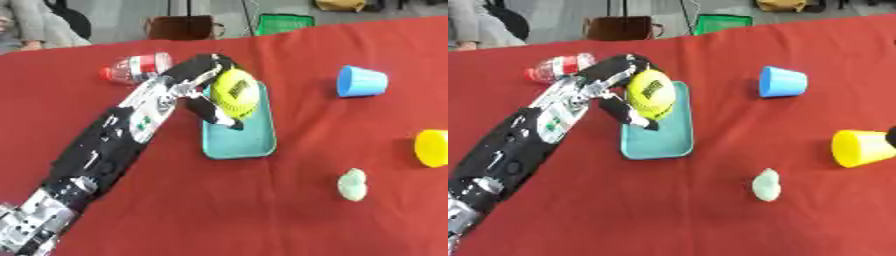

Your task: Pick up objects on the table and place them in the box.

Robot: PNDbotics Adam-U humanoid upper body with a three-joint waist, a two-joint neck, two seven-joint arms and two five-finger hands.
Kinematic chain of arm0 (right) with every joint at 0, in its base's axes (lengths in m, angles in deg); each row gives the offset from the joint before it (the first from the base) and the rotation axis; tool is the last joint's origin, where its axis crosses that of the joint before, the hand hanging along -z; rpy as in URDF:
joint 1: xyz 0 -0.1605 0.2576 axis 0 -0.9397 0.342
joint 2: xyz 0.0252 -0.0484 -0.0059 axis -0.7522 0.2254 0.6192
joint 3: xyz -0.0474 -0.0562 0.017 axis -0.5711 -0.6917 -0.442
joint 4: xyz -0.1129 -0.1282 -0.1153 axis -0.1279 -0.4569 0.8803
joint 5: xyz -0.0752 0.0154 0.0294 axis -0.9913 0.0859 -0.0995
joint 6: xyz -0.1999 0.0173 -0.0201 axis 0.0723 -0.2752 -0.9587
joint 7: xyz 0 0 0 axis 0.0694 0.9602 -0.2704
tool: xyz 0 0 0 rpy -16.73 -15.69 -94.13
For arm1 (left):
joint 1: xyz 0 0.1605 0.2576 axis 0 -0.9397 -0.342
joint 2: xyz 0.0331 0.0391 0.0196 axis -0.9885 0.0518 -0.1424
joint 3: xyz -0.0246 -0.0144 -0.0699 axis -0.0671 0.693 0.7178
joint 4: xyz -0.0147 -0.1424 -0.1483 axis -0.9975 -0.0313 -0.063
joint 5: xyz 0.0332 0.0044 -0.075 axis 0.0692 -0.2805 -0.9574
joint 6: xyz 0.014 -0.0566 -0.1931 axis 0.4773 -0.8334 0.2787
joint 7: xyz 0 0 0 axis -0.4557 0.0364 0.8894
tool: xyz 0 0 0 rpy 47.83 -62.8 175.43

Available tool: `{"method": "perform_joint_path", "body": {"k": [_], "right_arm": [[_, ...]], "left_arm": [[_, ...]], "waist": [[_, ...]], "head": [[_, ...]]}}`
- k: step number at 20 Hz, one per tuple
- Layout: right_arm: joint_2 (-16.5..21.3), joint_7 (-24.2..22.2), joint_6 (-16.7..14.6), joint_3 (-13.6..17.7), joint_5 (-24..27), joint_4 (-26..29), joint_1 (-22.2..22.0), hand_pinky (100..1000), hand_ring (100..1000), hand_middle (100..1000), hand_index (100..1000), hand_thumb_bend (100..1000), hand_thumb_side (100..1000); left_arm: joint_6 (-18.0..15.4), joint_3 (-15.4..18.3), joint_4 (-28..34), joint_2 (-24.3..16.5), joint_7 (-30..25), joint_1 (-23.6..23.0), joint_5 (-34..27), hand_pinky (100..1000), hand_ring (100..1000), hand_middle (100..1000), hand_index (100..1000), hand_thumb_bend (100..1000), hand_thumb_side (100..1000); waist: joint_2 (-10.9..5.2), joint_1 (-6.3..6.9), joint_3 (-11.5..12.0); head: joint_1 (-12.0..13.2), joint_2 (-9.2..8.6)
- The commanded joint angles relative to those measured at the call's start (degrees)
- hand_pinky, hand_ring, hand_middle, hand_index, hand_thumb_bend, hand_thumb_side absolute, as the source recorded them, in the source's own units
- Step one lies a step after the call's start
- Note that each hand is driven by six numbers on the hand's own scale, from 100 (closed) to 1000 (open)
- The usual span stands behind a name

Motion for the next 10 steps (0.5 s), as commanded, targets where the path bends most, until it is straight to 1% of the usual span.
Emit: {"method": "perform_joint_path", "body": {"k": [1,3,6,7,9,10], "right_arm": [[0.47,-0.16,-0.08,0.13,0.56,0.34,0.85,645,689,724,925,762,538],[0.44,-0.14,-0.08,0.2,0.6,0.35,0.86,646,689,725,926,762,539],[0.5,-0.06,-0.11,0.32,0.62,0.37,0.81,646,689,725,926,760,541],[0.52,-0.03,-0.12,0.36,0.61,0.36,0.79,646,689,725,926,759,542],[0.53,0.02,-0.1,0.42,0.6,0.36,0.78,646,689,725,926,759,542],[0.52,0.03,-0.09,0.43,0.6,0.36,0.77,646,689,725,926,759,543]], "left_arm": [[-2.27,0.48,0.56,-0.41,-0.23,0.35,0.95,837,868,910,939,818,784],[-3.65,1.36,1.13,-0.38,0.89,-0.06,1.5,884,900,938,956,832,825],[-4.25,3.79,3.31,-0.52,4.43,-0.74,2.44,890,906,943,956,857,834],[-4.11,4.47,4.24,-0.66,5.46,-0.97,2.69,897,908,940,953,903,780],[-3.02,6.32,7.05,-1.36,7.64,-1.42,4.24,898,909,940,954,927,747],[-2.31,7.25,8.36,-1.54,8.54,-1.72,4.92,882,903,938,953,928,714]], "waist": [[-1.1,-0.47,0.08],[-1.07,-0.52,0.23],[-1.01,-0.64,0.45],[-1.0,-0.65,0.51],[-1.01,-0.59,0.76],[-1.01,-0.6,0.86]], "head": [[0.23,0.34],[0.16,0.34],[0.0,0.34],[-0.03,0.34],[-0.16,0.34],[-0.35,0.34]]}}
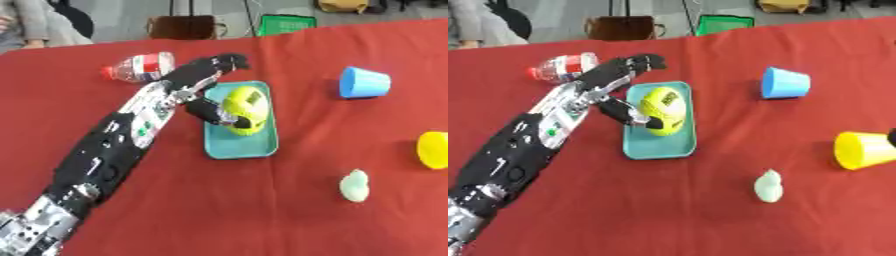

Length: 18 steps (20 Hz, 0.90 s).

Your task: Pick up objects on the table and place them in the box.

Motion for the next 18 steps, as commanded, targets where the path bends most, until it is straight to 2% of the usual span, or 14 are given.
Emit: {"method": "perform_joint_path", "body": {"k": [1,2,3,4,5,6,7,8,11,13,15,17,18], "right_arm": [[0.52,0.06,-0.11,0.41,0.52,0.39,0.76,646,689,725,926,760,543],[0.53,0.07,-0.1,0.45,0.5,0.37,0.72,646,689,725,926,760,543],[0.54,0.07,-0.11,0.46,0.48,0.37,0.71,646,689,725,926,760,544],[0.57,0.17,-0.11,0.58,0.47,0.36,0.68,646,689,725,926,754,548],[0.61,0.26,-0.11,0.67,0.47,0.36,0.68,646,689,725,926,754,548],[0.63,0.35,-0.1,0.74,0.45,0.36,0.7,646,689,725,926,755,548],[0.66,0.41,-0.1,0.78,0.43,0.35,0.72,646,689,725,926,755,548],[0.67,0.46,-0.09,0.83,0.41,0.37,0.76,646,689,726,927,754,549],[0.87,0.69,-0.01,1.09,0.27,0.41,0.83,646,689,726,927,755,548],[0.94,0.86,0.04,1.25,0.16,0.43,0.81,646,689,726,927,755,549],[0.97,0.98,0.06,1.35,0.07,0.45,0.77,647,689,726,927,755,548],[1.06,1.17,0.04,1.49,0.02,0.51,0.82,647,689,727,927,755,549],[1.11,1.25,0.04,1.55,-0.01,0.53,0.86,647,690,727,927,756,547]], "left_arm": [[1.59,3.14,4.83,-1.99,2.97,-0.03,1.91,854,889,931,941,919,683],[2.32,4.08,6.18,-1.91,3.9,-0.37,1.67,854,889,931,941,919,683],[2.94,4.61,7.28,-1.92,4.52,-0.69,1.26,809,866,920,931,905,647],[3.94,6.42,9.78,-1.58,6.43,-1.21,-1.02,745,835,906,919,870,623],[5.1,7.9,12.67,-1.61,8.11,-2.04,-4.54,725,825,902,916,847,625],[6.04,9.25,15.74,-1.47,9.42,-2.97,-9.42,664,789,888,911,783,652],[6.87,10.18,18.3,-1.67,9.81,-3.79,-14.31,664,789,888,911,783,652],[7.14,11.16,21.17,-1.38,10.19,-4.72,-20.22,602,764,879,900,711,724],[7.57,14.98,30.04,-1.59,10.45,-8.94,-40.54,580,745,863,888,691,753],[8.52,17.64,33.53,-1.47,10.36,-11.61,-50.71,563,729,850,879,697,780],[8.63,19.85,35.28,-1.31,10.35,-13.53,-56.97,561,727,848,877,704,780],[7.52,21.6,35.72,-0.73,10.43,-15.35,-59.96,559,721,842,875,710,781],[7.18,22.05,35.79,-0.38,10.34,-16.49,-60.62,538,700,829,861,681,795]], "waist": [[-1.0,-0.29,0.13],[-1.0,-0.33,0.18],[-0.99,-0.34,0.18],[-0.95,-0.44,0.33],[-0.91,-0.47,0.41],[-0.84,-0.48,0.54],[-0.81,-0.47,0.62],[-0.7,-0.44,0.82],[-0.5,-0.31,1.41],[-0.45,-0.29,1.68],[-0.43,-0.38,1.86],[-0.34,-0.48,2.07],[-0.23,-0.52,2.24]], "head": [[-0.39,0.34],[-0.5,0.34],[-0.54,0.34],[-0.68,0.34],[-0.75,0.34],[-0.81,0.34],[-0.85,0.34],[-0.93,0.34],[-1.34,0.34],[-1.49,0.34],[-1.69,0.34],[-1.77,0.34],[-1.69,0.34]]}}
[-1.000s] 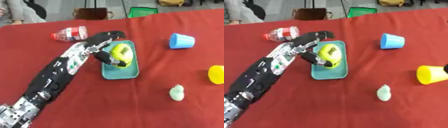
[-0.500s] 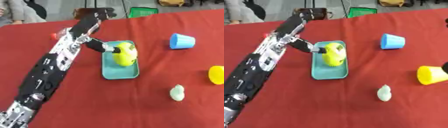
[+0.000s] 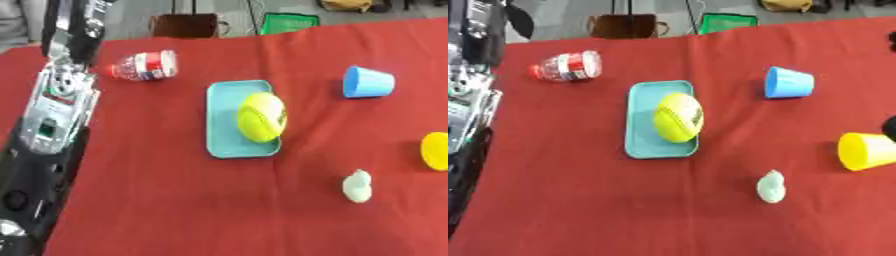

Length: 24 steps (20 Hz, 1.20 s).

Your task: Pick up objects on the table and place them in the box.

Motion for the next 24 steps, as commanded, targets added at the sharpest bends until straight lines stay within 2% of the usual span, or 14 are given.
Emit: {"method": "perform_joint_path", "body": {"k": [1,5,12,24], "right_arm": [[1.19,0.5,-0.02,0.62,-0.08,0.71,0.89,647,690,727,927,756,547],[1.22,0.75,-0.02,0.76,-0.21,0.78,1.08,647,690,727,927,756,546],[1.31,0.69,-0.06,0.81,-0.39,0.8,1.11,646,689,726,928,756,544],[1.28,0.7,0.09,0.78,-0.38,0.82,0.92,648,690,727,928,756,545]], "left_arm": [[-0.61,2.16,1.79,0.14,-0.37,-2.59,-3.83,534,698,829,861,678,805],[-0.08,2.02,1.82,1.67,-1.73,-5.39,-3.54,528,694,828,860,677,825],[-0.01,2.45,1.82,4.02,-1.67,-5.84,-3.64,514,679,815,842,679,820],[0.33,2.48,1.82,5.21,-1.89,-6.12,-3.25,512,679,813,838,683,805]], "waist": [[-0.54,-0.47,0.35],[-0.27,-0.56,0.48],[0.24,-0.37,0.98],[-0.16,-0.33,1.13]], "head": [[0.02,0.33],[0.35,0.3],[0.93,0.34],[0.78,0.15]]}}
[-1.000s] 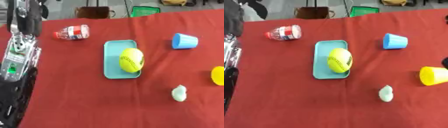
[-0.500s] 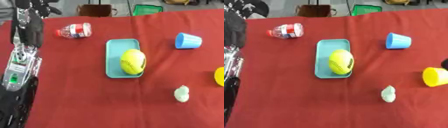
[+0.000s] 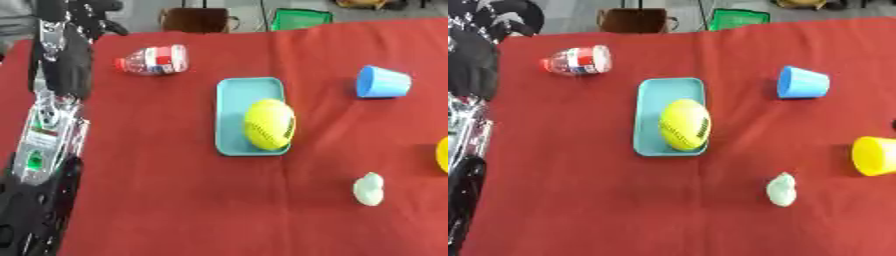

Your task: Pick up objects on the table and place them in the box.

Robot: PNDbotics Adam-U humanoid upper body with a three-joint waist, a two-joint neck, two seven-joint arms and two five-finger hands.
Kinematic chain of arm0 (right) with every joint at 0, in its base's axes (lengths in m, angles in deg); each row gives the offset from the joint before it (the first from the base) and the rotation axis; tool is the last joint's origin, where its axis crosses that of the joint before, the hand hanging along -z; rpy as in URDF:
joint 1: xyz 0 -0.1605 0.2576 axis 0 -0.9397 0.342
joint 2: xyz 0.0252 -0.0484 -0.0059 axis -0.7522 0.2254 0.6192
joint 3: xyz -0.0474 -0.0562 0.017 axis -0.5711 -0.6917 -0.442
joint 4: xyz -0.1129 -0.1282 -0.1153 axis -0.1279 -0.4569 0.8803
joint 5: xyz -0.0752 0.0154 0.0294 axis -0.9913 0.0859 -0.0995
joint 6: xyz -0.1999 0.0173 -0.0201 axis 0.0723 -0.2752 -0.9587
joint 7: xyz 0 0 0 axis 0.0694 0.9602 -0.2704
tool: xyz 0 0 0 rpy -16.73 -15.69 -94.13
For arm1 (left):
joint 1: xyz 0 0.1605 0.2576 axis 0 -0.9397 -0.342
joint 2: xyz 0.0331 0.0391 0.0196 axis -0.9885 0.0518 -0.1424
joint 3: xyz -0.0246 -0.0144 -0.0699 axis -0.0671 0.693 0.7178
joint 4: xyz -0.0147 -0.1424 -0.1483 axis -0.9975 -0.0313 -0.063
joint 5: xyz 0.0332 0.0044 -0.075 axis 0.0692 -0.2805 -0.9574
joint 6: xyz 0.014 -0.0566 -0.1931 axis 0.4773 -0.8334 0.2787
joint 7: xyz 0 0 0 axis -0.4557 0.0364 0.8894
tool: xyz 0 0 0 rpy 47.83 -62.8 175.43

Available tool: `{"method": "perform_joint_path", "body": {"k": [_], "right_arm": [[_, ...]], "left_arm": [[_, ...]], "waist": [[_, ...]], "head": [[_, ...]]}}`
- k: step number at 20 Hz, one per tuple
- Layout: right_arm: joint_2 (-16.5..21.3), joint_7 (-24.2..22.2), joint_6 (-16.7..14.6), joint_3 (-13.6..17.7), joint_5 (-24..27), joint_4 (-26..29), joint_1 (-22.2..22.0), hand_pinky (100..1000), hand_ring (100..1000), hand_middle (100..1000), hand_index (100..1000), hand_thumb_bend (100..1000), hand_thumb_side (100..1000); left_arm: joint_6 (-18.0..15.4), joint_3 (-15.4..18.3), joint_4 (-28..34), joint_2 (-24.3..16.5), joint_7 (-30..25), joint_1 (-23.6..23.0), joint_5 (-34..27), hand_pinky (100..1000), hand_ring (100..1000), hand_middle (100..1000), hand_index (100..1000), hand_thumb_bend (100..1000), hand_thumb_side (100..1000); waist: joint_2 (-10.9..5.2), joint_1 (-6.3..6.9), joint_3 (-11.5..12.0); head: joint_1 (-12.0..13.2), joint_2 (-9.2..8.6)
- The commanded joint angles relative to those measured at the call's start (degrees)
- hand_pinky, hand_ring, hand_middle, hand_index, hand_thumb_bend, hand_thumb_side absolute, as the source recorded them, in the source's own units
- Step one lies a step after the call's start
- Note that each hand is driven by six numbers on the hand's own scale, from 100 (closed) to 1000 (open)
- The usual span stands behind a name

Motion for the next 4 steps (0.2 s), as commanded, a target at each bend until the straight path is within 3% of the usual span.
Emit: {"method": "perform_joint_path", "body": {"k": [1,4], "right_arm": [[1.25,0.17,0.06,0.34,-0.09,0.83,0.62,648,690,727,928,756,545],[1.33,0.22,0.05,0.3,-0.06,0.85,0.72,648,690,727,928,756,546]], "left_arm": [[0.12,0.42,1.13,-0.44,0.02,0.28,0.26,512,679,813,838,683,805],[0.24,0.46,1.13,-0.34,0.13,0.31,0.47,510,679,814,837,676,806]], "waist": [[-1.12,-0.25,0.13],[-1.13,-0.34,0.42]], "head": [[0.2,0.0],[0.43,-0.12]]}}
